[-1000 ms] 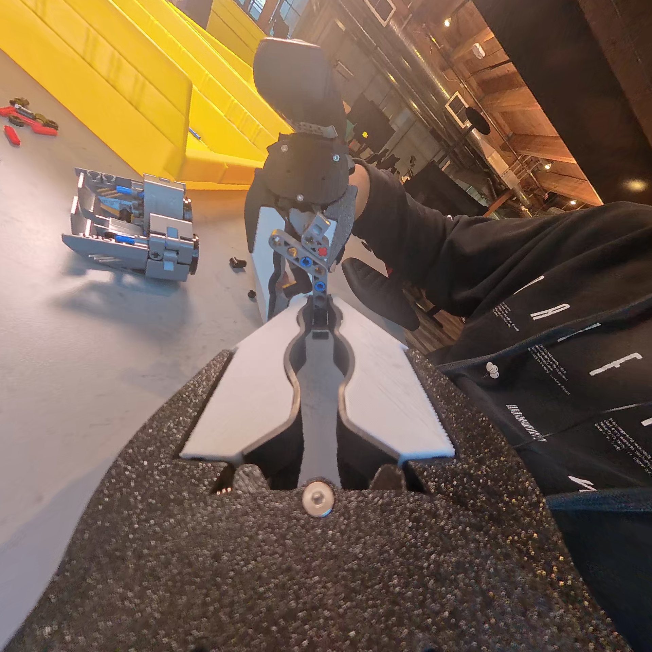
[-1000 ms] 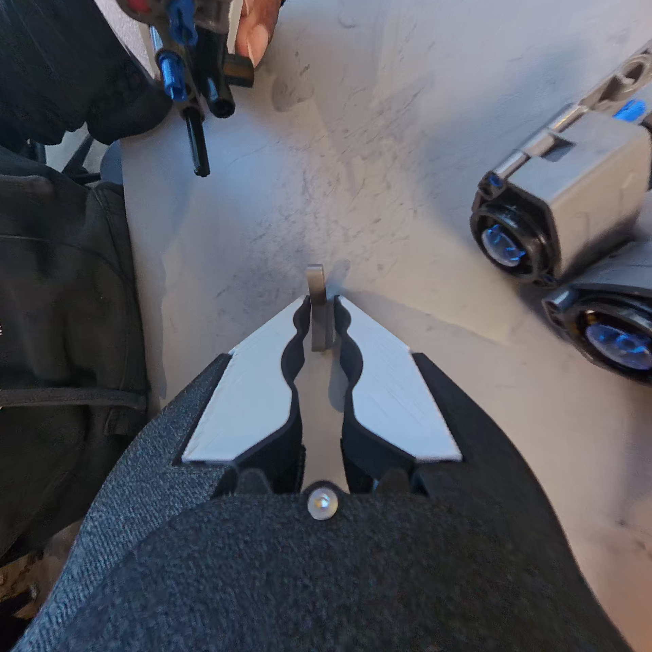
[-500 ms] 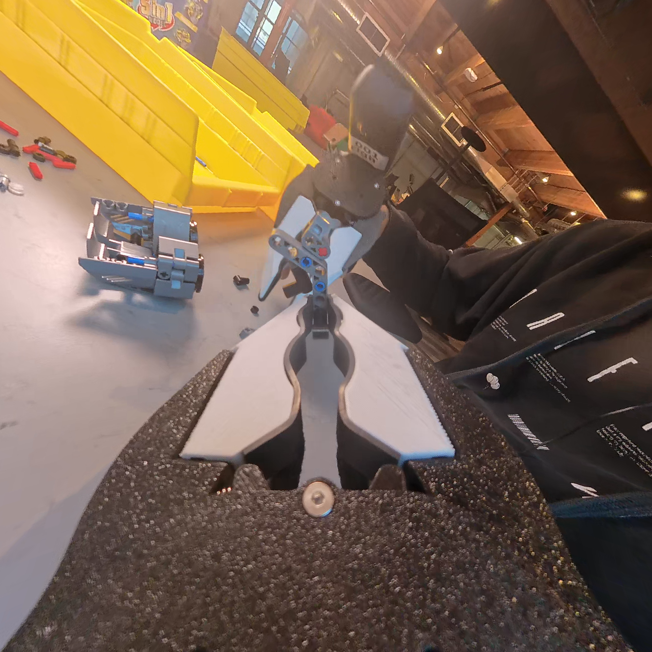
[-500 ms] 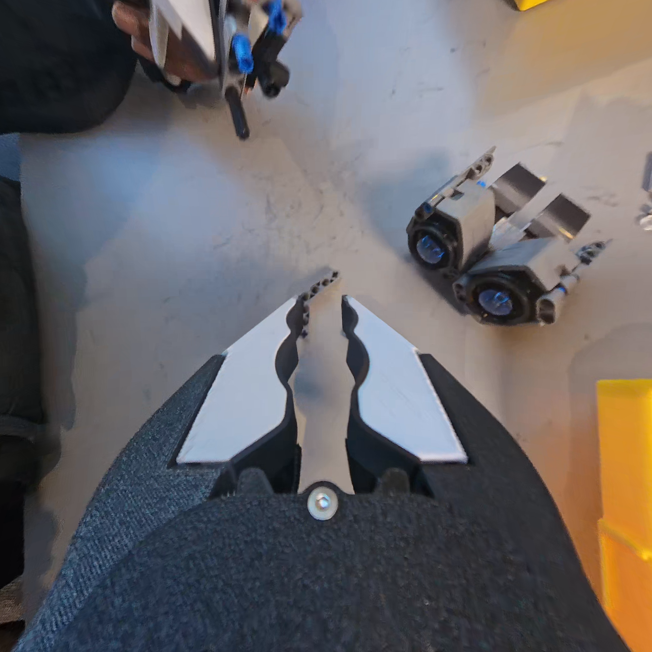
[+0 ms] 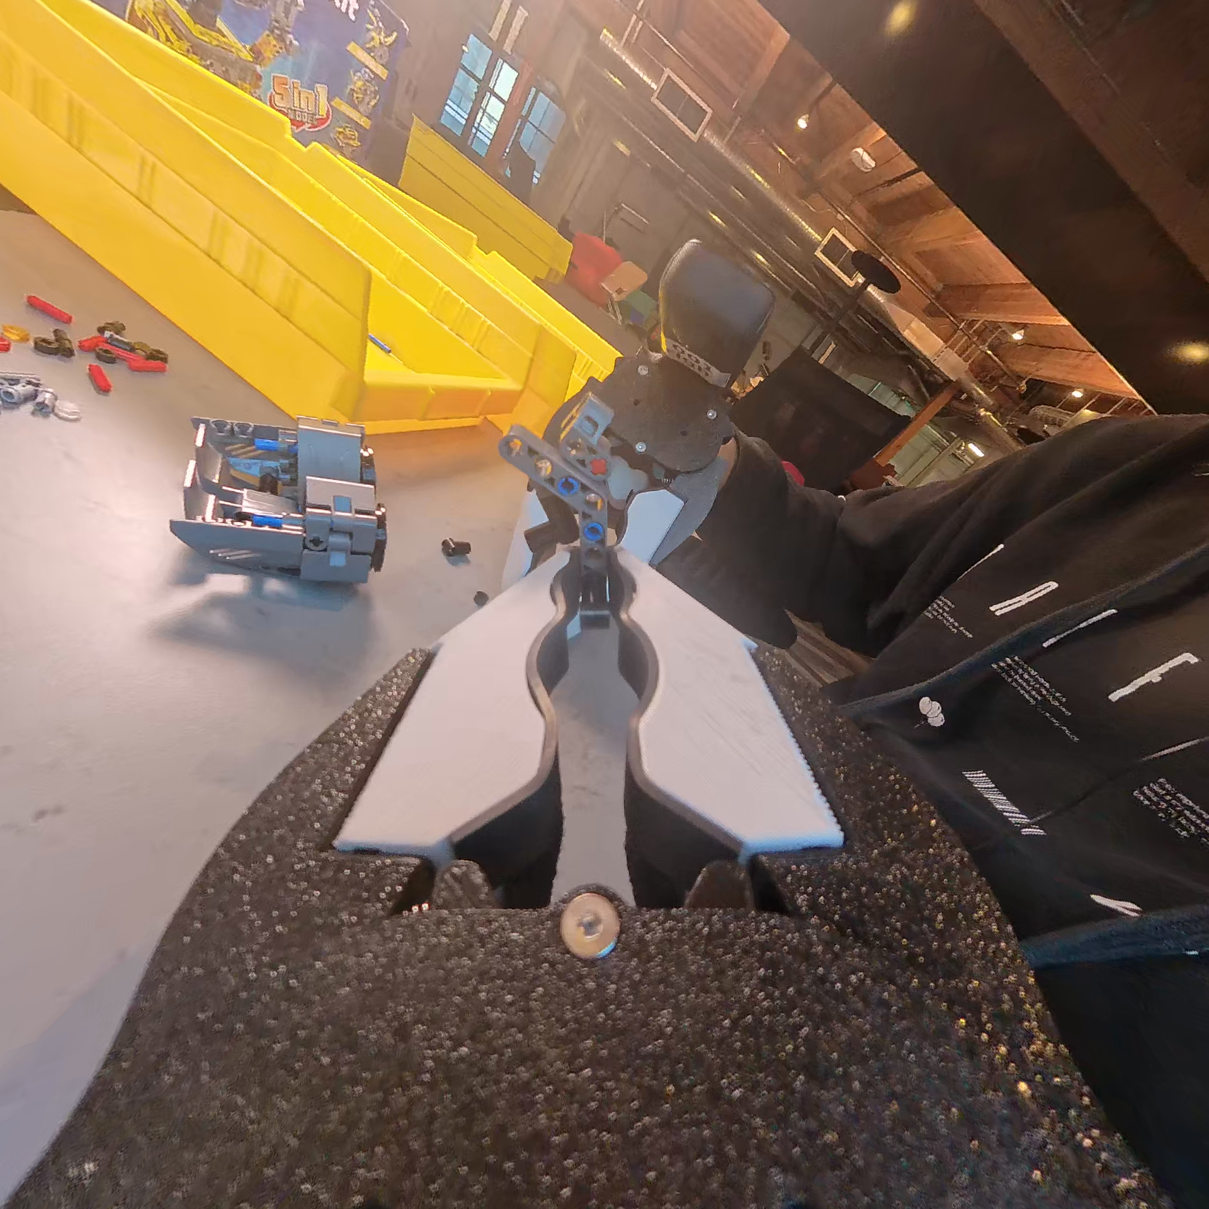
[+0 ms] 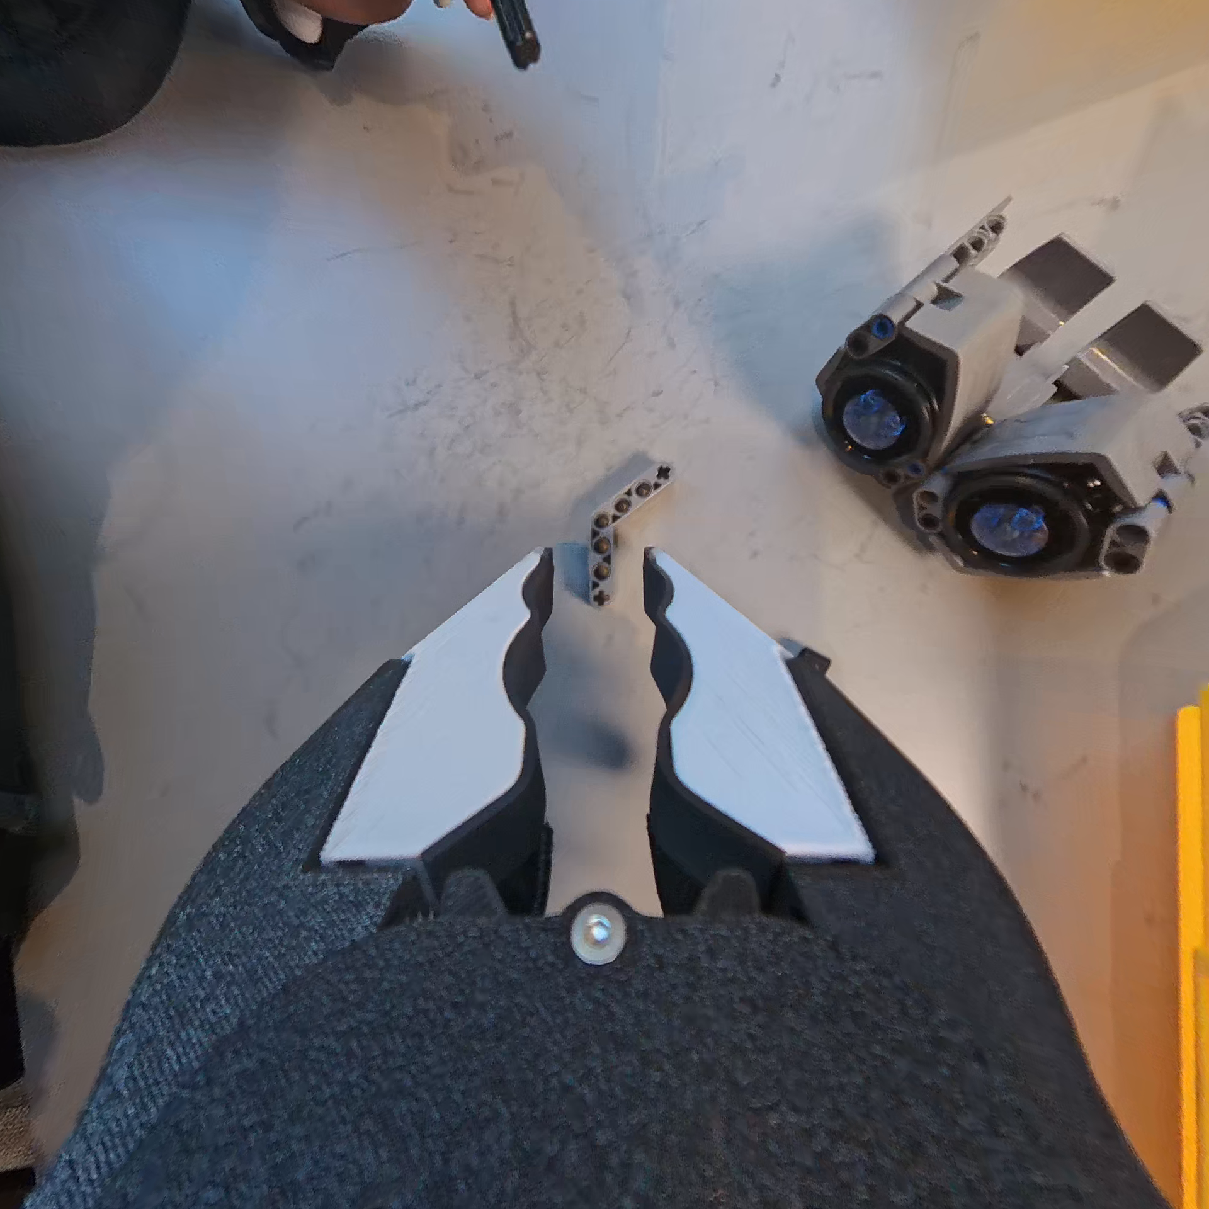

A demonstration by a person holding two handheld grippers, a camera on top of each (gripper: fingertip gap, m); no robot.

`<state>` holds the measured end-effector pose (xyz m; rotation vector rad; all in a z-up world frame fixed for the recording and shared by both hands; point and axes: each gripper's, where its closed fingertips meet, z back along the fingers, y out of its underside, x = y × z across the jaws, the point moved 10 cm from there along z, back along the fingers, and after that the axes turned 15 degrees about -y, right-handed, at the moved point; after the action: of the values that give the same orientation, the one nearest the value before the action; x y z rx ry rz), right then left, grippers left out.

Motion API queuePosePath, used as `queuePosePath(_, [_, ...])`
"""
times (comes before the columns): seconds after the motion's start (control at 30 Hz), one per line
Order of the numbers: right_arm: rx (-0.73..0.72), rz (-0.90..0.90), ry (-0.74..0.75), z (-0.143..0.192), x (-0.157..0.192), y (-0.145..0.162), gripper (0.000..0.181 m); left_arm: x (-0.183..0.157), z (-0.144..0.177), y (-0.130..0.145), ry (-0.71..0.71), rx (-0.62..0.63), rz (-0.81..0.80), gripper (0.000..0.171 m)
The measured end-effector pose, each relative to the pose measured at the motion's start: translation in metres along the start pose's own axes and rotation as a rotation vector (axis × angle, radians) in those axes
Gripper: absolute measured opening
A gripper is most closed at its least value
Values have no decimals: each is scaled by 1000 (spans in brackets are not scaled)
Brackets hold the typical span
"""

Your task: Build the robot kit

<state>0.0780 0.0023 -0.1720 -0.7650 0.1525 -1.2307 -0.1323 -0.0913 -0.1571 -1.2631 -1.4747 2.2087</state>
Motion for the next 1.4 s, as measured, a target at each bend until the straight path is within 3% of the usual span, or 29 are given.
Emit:
queuePosePath(0.43, [60,-26,16,-10,-11,-7,6,-2,-1,-1,19,1,10,7])
queuePosePath(0.97, [-33,36,6,-7,-12,-2,6,-1,-7,3,61,-29,66,7])
queuePosePath(1.1, [-244,59,-32,12,-10,-11,6,-3,-8,2,58,-52,61,7])
queuePosePath(1.4, [-1059,122,-296,65,-3,-23,6,-10,-17,-10,116,-220,215,6])
